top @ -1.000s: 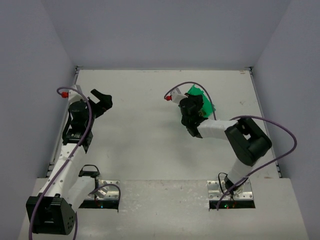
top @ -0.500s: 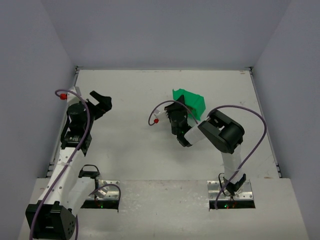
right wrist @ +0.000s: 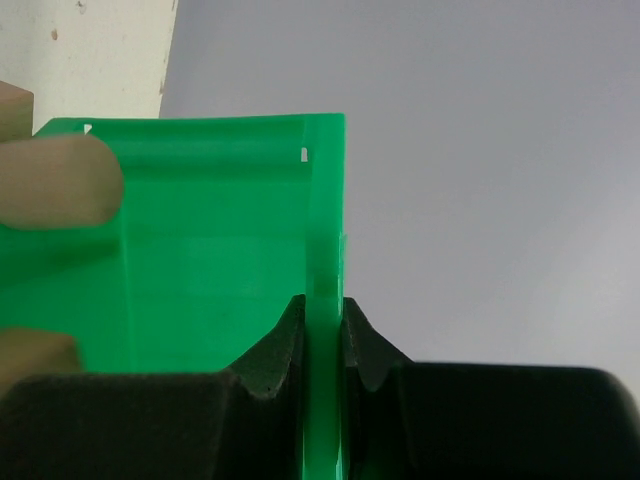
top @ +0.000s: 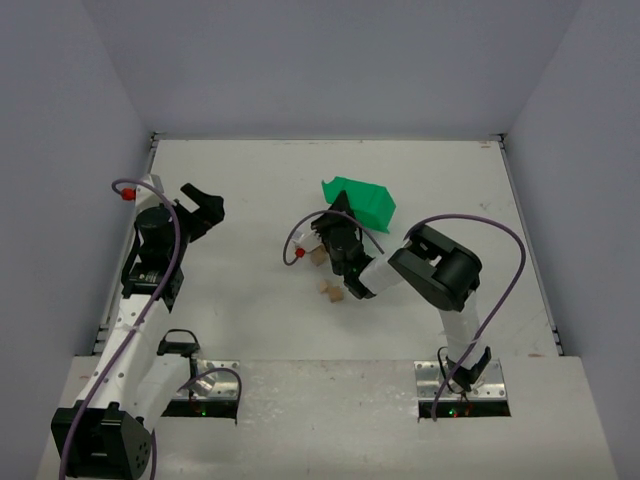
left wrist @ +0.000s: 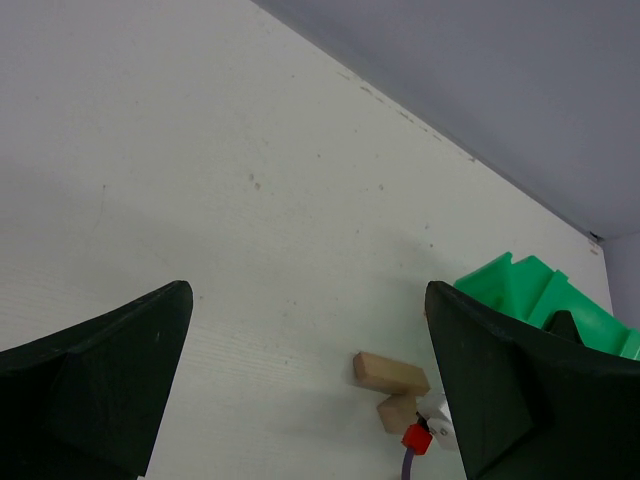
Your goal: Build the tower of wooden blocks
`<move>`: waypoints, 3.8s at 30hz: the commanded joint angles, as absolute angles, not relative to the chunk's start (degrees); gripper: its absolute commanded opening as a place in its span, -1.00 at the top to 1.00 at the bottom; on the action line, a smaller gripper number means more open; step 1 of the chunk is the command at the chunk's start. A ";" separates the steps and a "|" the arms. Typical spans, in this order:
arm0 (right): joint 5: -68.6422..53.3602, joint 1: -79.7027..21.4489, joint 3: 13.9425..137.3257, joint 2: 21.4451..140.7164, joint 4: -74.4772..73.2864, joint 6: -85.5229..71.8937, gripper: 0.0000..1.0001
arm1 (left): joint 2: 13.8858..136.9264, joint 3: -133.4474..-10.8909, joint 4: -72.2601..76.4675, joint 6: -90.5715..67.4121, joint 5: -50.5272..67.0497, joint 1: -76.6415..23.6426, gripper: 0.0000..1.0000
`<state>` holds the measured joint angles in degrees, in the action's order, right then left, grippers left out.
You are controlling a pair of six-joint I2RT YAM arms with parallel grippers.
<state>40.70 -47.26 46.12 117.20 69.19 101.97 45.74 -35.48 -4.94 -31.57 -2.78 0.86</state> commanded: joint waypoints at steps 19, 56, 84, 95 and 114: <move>49.65 -40.39 51.41 106.10 52.36 80.23 1.00 | 45.79 -36.04 -4.05 -31.81 -2.10 1.23 -1.00; 26.53 10.99 63.03 94.14 -18.19 -26.00 0.94 | 46.84 -34.72 -2.37 -32.43 -1.58 1.23 -1.00; 0.80 2.66 48.02 67.53 -11.77 -15.57 -0.97 | 54.60 -37.45 -2.85 -33.28 7.91 -2.75 -1.00; -5.01 -7.82 28.61 54.49 -3.45 -18.45 -0.97 | 81.19 -57.03 -12.00 1.45 15.84 -22.30 -1.00; 2.08 -7.82 26.45 47.72 -5.98 -23.64 -0.97 | 111.40 -99.42 -36.37 40.94 16.90 -26.02 -1.00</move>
